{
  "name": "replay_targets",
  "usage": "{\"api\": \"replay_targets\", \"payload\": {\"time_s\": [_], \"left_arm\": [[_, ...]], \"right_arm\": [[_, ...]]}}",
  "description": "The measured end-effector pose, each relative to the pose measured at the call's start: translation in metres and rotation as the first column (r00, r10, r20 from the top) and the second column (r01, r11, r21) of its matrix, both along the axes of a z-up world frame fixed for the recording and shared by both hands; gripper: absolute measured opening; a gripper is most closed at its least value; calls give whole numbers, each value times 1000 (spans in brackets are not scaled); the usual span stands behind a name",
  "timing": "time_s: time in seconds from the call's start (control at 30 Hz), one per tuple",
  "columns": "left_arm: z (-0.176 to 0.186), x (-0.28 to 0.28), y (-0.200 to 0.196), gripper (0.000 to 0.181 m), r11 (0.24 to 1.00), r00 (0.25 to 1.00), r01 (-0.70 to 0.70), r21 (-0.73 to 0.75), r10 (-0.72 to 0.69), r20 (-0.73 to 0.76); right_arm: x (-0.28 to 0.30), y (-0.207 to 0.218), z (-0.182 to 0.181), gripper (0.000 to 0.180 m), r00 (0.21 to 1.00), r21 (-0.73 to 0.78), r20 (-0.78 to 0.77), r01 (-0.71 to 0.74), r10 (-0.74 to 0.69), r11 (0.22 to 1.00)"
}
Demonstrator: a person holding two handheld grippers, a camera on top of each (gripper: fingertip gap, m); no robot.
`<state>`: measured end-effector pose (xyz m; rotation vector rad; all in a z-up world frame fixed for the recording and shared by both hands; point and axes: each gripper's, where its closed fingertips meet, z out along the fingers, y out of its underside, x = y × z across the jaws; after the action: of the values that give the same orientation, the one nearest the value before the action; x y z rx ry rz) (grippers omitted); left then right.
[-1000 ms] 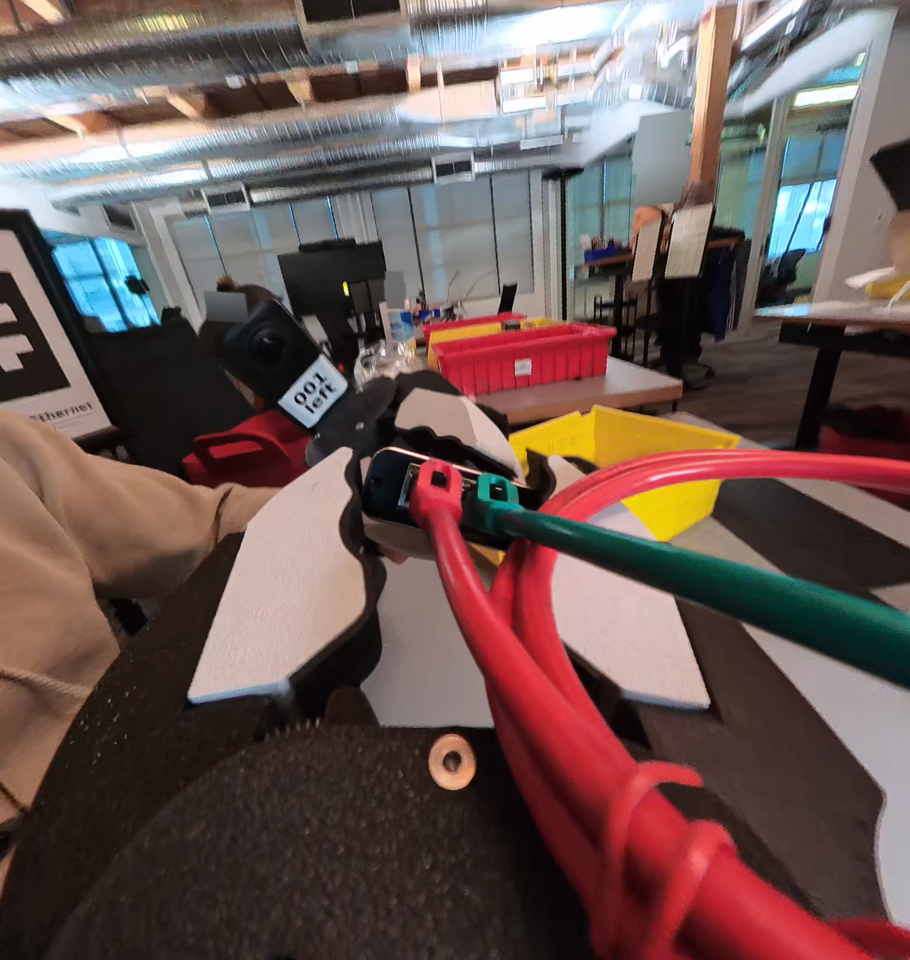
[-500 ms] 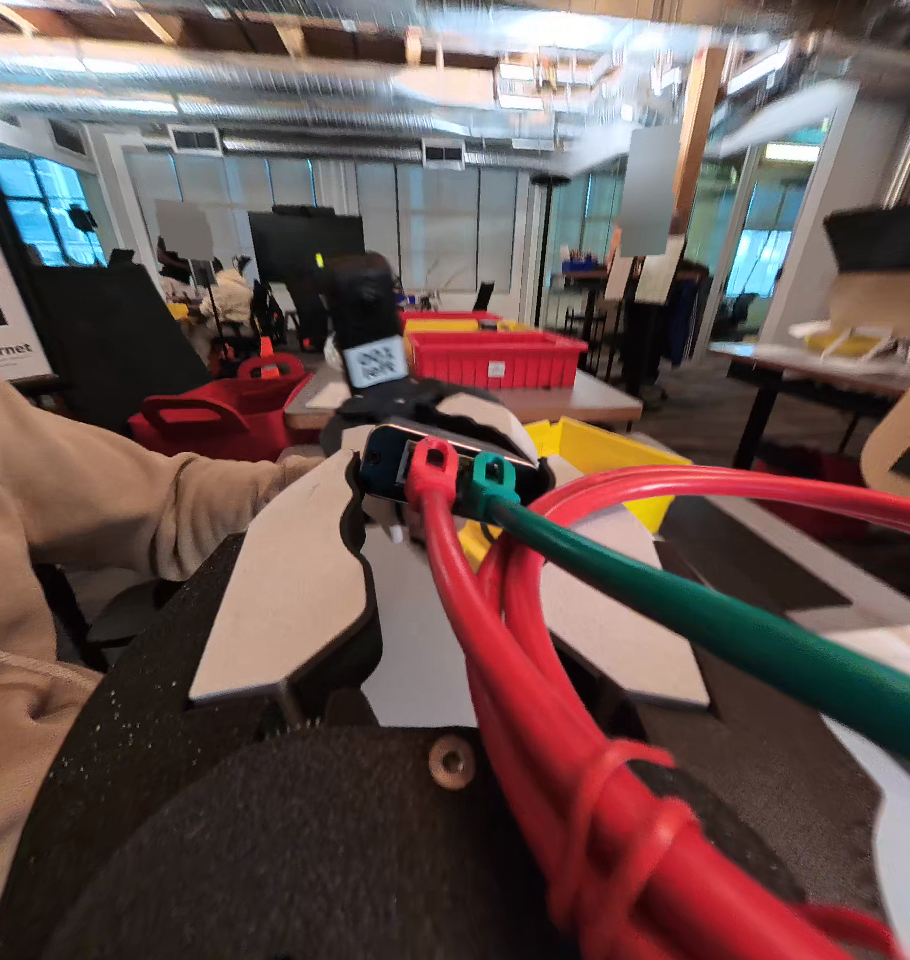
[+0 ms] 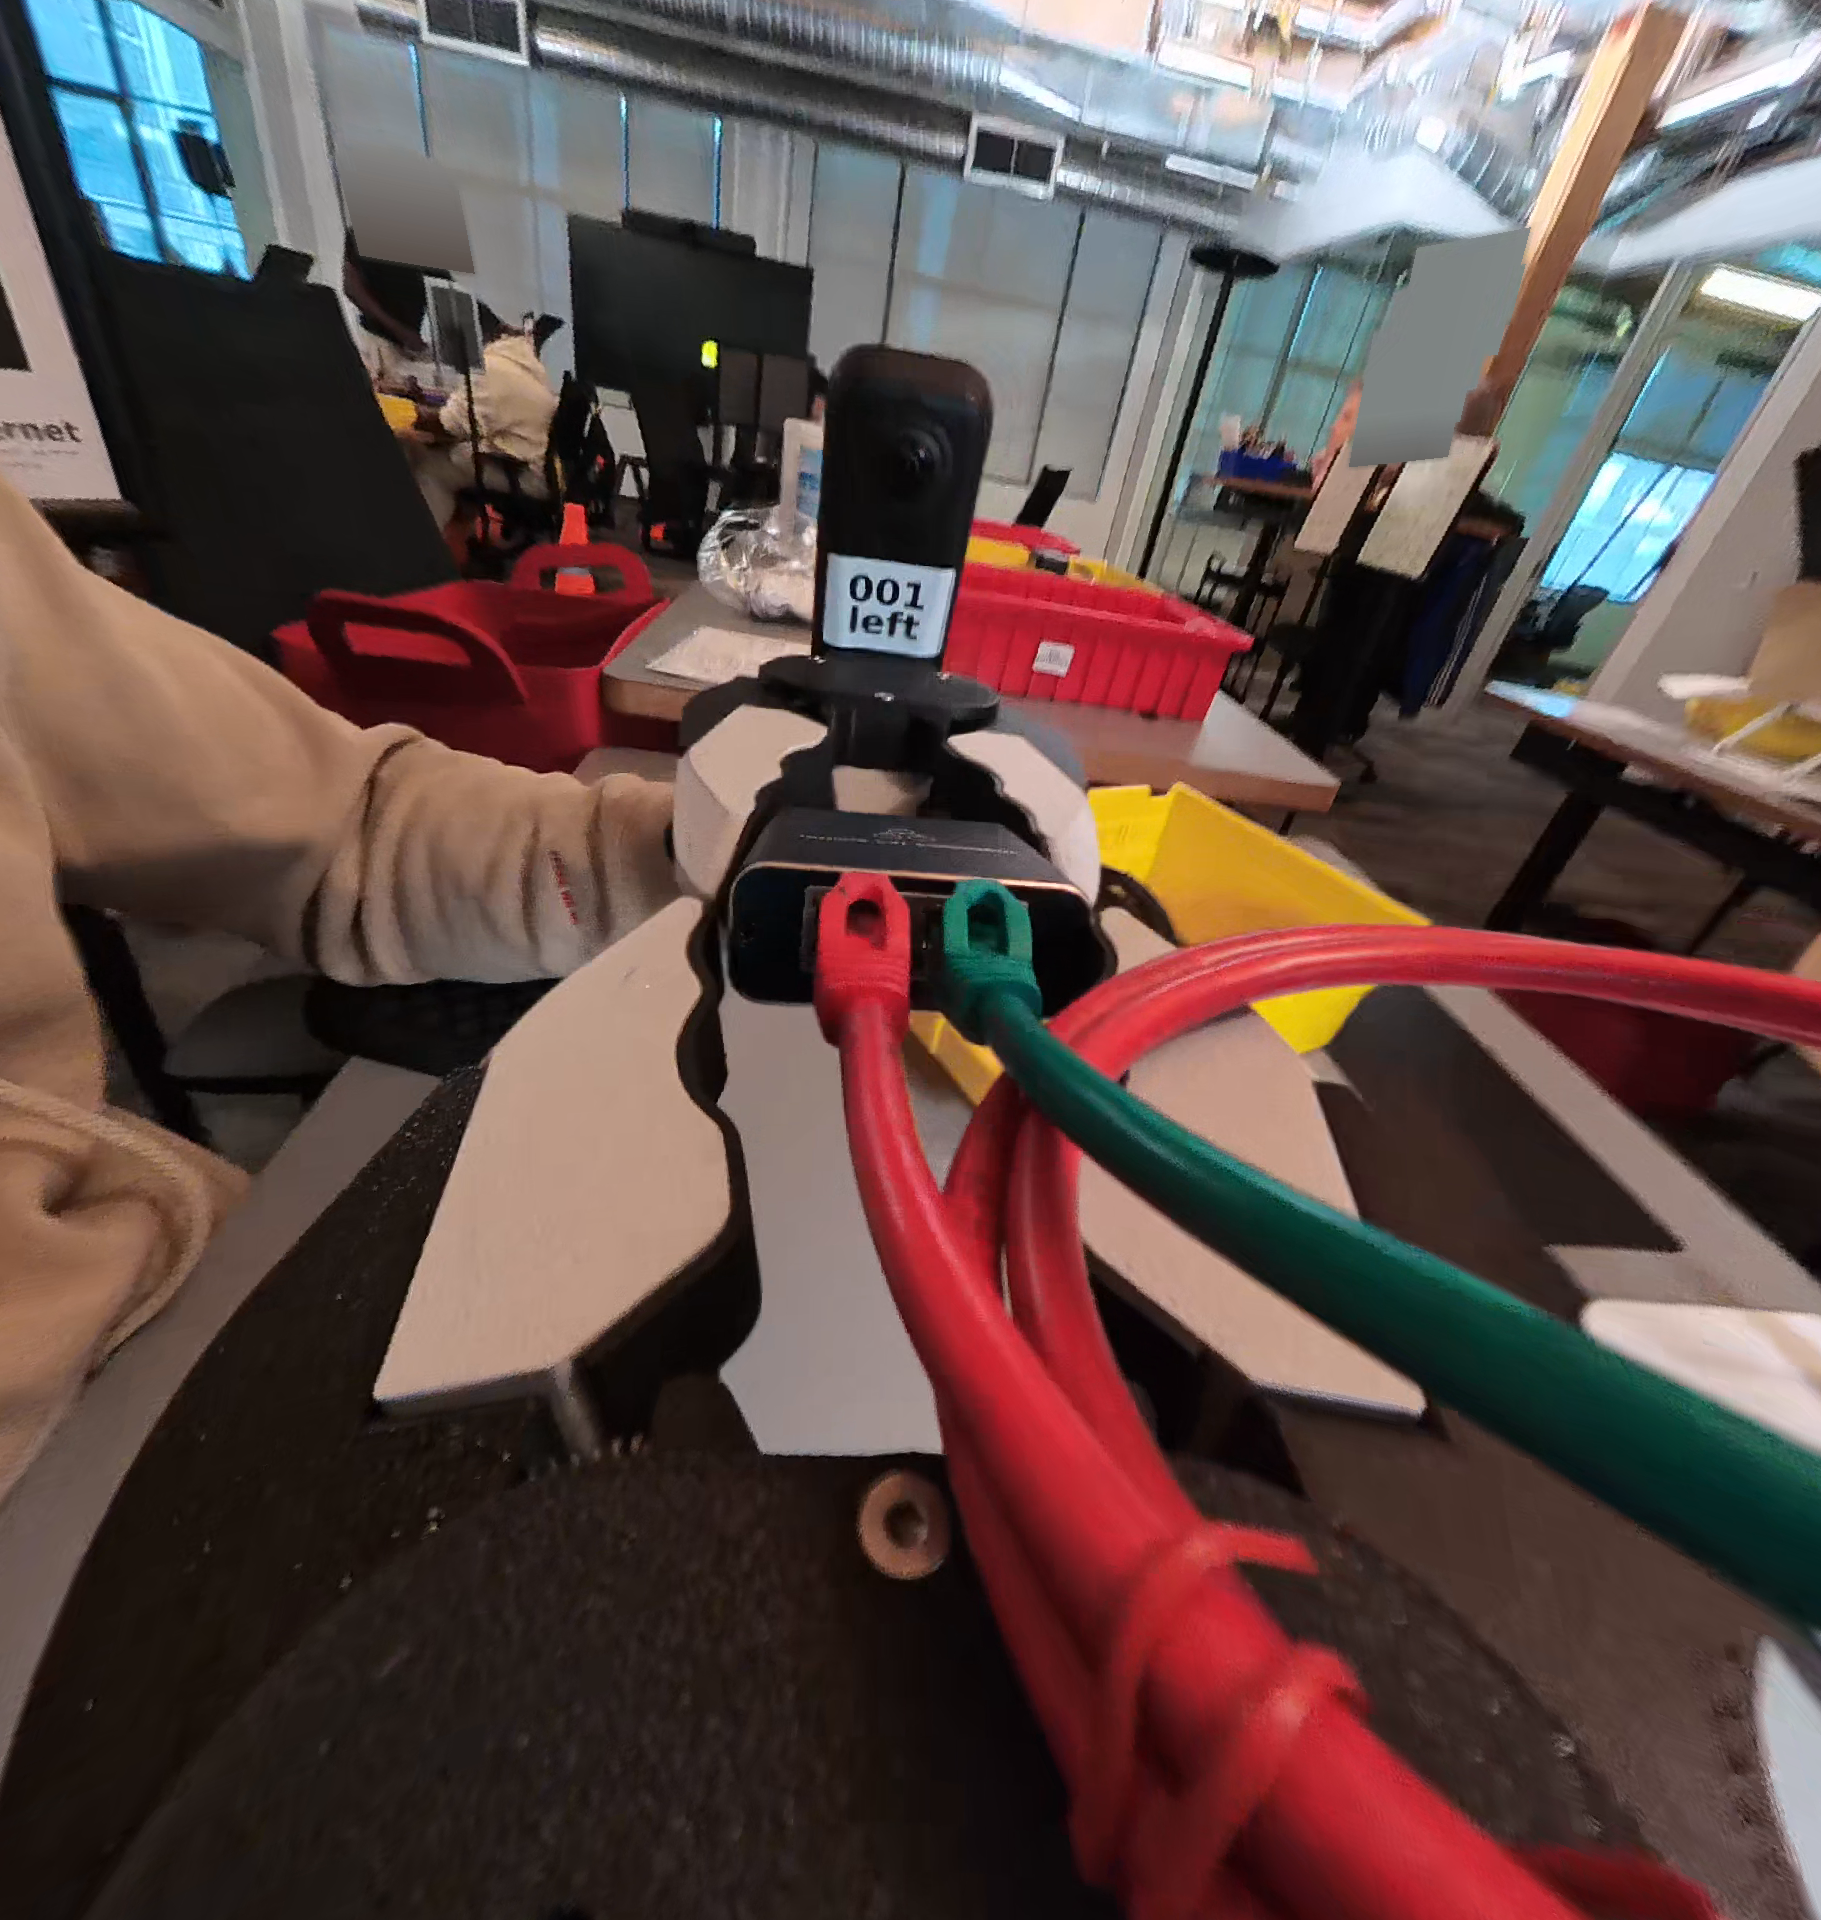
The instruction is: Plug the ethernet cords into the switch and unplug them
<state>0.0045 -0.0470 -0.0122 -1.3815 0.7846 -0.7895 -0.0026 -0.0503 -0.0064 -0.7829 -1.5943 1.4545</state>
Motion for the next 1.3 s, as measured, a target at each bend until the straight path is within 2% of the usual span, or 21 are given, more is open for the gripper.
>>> {"api": "replay_targets", "payload": {"time_s": [0.03,0.27,0.63,0.97,1.17,1.3], "left_arm": [[-3,-1,1,63,1000,1000,-10,4,10,-29],[-19,2,-2,63,995,993,20,-95,-31,-115],[-24,-2,2,63,985,991,8,-170,-30,-127],[-25,-18,7,63,942,983,-107,-318,53,-174],[-40,-15,1,63,914,974,-92,-395,1,-225],[-45,-14,-2,63,911,967,-77,-405,-30,-251]], "right_arm": [[0,-1,-1,68,999,-27,29,-14,14,1000],[-3,-7,-5,62,996,-108,67,-46,53,993],[-8,-2,-11,62,991,-175,114,-46,67,983],[-15,10,-21,63,973,-359,212,-8,90,933],[-17,4,-28,63,973,-348,195,-48,122,936],[-15,2,-32,62,977,-266,185,-55,107,962]]}}
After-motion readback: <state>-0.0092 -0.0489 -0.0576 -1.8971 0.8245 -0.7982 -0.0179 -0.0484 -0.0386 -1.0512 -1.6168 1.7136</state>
